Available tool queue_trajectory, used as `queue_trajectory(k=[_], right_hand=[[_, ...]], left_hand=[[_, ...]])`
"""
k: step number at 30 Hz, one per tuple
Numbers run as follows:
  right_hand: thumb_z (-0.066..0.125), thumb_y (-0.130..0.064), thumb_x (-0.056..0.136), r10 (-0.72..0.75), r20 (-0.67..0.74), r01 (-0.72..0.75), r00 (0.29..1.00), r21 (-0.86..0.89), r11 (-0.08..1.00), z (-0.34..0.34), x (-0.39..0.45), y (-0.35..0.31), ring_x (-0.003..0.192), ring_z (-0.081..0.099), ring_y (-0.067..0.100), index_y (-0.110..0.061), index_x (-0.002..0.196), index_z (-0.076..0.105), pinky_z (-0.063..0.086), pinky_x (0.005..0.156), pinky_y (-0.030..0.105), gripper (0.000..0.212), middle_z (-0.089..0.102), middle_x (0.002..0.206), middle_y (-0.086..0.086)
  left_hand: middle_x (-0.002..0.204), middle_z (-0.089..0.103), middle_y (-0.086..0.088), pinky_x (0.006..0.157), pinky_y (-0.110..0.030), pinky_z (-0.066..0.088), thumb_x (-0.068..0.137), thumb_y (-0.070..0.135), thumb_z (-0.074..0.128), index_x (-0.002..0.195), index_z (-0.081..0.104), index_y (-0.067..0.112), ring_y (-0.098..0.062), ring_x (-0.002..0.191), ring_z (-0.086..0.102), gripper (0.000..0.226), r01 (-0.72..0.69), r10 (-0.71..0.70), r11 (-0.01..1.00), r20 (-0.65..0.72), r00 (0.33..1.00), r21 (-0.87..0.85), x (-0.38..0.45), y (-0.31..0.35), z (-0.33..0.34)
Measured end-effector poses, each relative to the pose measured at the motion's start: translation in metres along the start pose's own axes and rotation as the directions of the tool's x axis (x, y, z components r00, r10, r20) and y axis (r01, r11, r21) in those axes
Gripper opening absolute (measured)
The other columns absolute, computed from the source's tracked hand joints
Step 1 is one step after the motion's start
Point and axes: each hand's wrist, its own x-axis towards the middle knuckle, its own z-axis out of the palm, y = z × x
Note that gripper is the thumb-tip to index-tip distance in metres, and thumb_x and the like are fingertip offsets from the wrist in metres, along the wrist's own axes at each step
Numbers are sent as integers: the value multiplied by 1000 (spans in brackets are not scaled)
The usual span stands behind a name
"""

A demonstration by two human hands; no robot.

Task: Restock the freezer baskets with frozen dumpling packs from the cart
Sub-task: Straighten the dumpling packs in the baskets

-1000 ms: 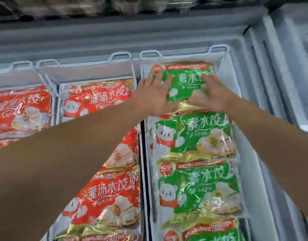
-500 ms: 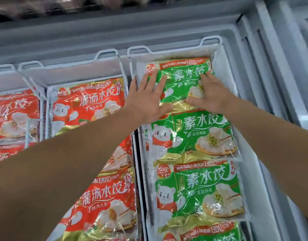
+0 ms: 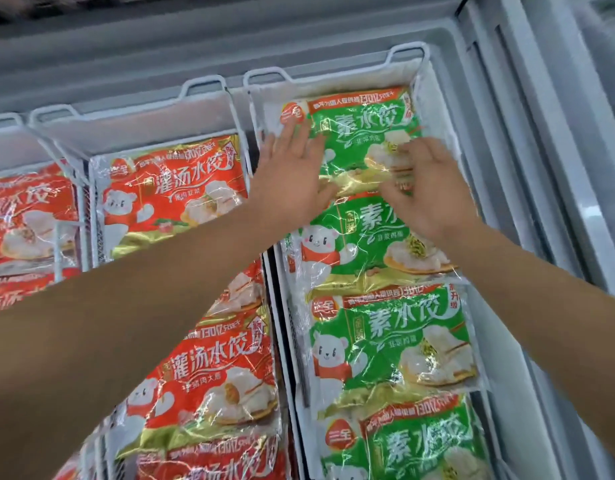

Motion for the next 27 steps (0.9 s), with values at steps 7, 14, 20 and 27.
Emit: queue_trajectory(k=[7, 14, 20, 27], right_hand=[[58, -61, 87, 14, 314, 51, 949, -198, 979, 30, -98, 10, 153, 6, 29, -18, 159, 8, 7, 122, 43, 98, 1, 167, 7], [52, -67, 89, 22, 343, 66, 939, -242, 968, 35, -107, 12, 153, -9, 25, -30, 159, -5, 3, 122, 46, 98, -14, 166, 1], [53, -69, 86, 81, 310, -9, 947, -228, 974, 33, -99, 20, 153, -9, 28, -31, 159, -3, 7, 124, 49, 100, -14, 166, 2], [67, -45, 87, 70, 116, -64, 991, -51, 997, 24, -162, 19, 141, 29, 38, -10, 147, 37, 31, 116, 49, 76, 29, 155, 15]], left_hand=[[166, -16, -6, 125, -46, -6, 102, 58, 22, 159, -7, 14, -27, 152, -20, 78, -171, 137, 981, 293, 946, 93, -93, 41, 43], [162, -29, -4, 123, -47, -11, 101, 61, 13, 157, -17, 20, -26, 148, -30, 76, -143, 83, 979, 349, 933, 148, -111, 41, 53], [165, -23, -4, 124, -48, -8, 101, 60, 23, 158, -11, 21, -27, 150, -25, 77, -182, 132, 975, 328, 935, 125, -90, 40, 48], [159, 30, -16, 123, -46, 19, 99, 44, 49, 150, 36, 8, -35, 150, 23, 64, -204, 203, 979, 97, 974, 1, -125, 60, 45]])
